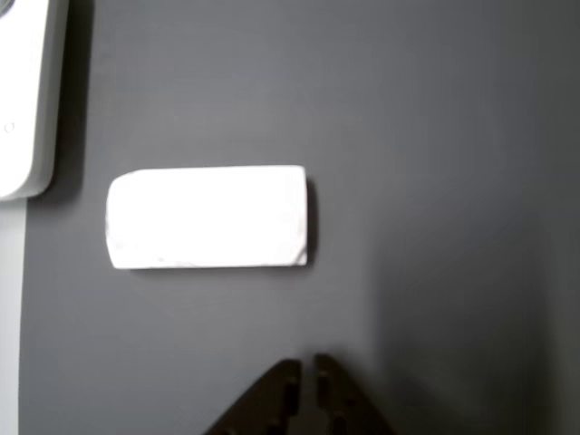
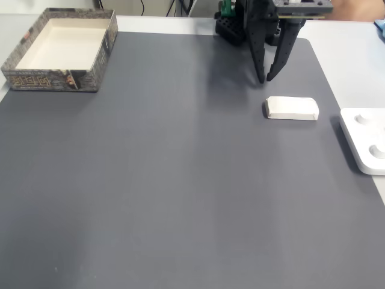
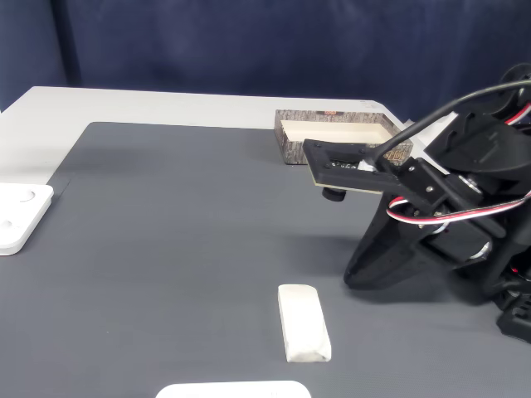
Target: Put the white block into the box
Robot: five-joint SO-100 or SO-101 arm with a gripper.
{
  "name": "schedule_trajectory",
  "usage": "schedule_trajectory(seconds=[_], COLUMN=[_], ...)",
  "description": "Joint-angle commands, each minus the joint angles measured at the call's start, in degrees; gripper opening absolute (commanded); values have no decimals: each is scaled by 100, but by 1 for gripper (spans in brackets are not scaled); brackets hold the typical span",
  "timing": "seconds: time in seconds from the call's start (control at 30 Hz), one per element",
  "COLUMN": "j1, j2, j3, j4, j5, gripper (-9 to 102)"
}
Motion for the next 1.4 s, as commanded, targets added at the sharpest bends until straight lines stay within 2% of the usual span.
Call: schedule_trajectory(seconds=[0.0, 0.93, 1.37], j1=[79, 404, 378], j2=[193, -404, -1600], j3=[114, 97, -1213], j4=[9, -255, -114], j5=[-9, 18, 501], gripper=[-2, -2, -2])
